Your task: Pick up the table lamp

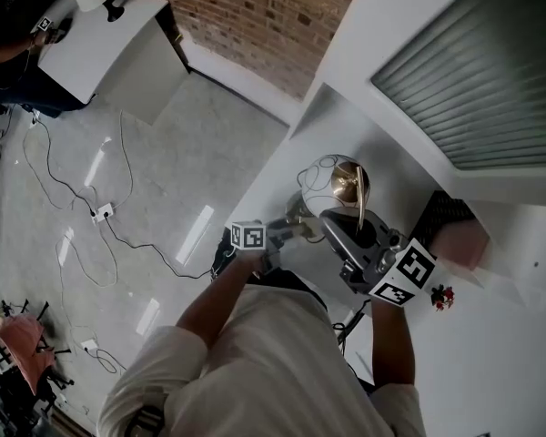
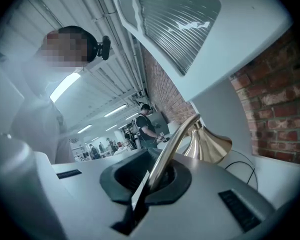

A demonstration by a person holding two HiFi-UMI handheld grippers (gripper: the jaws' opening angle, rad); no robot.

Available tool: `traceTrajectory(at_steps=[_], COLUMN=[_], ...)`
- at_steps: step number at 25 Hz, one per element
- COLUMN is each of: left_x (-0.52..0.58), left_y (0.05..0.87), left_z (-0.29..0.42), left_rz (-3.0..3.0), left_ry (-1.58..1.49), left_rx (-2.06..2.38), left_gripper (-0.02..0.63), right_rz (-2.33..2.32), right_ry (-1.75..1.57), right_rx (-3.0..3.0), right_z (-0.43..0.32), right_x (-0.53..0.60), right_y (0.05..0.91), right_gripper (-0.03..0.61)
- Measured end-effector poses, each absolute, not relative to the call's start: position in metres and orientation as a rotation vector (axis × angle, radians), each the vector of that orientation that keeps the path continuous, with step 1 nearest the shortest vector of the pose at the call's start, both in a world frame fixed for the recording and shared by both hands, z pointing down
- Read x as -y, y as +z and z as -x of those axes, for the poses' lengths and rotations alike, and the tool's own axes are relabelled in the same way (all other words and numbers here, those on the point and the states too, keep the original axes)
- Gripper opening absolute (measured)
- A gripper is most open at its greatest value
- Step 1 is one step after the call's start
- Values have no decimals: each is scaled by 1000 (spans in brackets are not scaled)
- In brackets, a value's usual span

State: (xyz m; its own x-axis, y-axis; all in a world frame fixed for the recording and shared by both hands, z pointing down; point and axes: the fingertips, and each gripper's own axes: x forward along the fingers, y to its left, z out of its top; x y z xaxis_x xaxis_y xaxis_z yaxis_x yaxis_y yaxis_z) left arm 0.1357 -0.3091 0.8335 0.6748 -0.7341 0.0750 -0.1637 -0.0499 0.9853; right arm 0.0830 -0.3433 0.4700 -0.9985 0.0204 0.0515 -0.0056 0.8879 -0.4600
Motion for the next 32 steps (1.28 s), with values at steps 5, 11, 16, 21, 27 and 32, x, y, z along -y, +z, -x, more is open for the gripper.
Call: traceTrajectory(at_steps=[5, 11, 16, 21, 27, 32], left_x=[309, 296, 285, 280, 254, 237], left_y=[808, 771, 747, 740, 735, 736], left_z=[-118, -91, -69, -49, -36, -39], left_rz=[-1629, -1681, -1712, -1723, -1779, -1765], left_ry=[-551, -532, -523, -481, -346, -308], left_rx=[750, 693, 617, 552, 487, 415], left_gripper=[300, 288, 273, 231, 197, 169], right_rz=[-19, -125, -262, -421, -646, -774], right_ry=[636, 546, 470, 423, 406, 392], right_rx=[3028, 3059, 3044, 3036, 3011, 2987], right_z=[-74, -61, -48, -33, -17, -21], right_x=[333, 315, 301, 287, 261, 242], right_y=[442, 404, 383, 373, 364, 364], right_gripper=[11, 12, 12, 12, 12, 12])
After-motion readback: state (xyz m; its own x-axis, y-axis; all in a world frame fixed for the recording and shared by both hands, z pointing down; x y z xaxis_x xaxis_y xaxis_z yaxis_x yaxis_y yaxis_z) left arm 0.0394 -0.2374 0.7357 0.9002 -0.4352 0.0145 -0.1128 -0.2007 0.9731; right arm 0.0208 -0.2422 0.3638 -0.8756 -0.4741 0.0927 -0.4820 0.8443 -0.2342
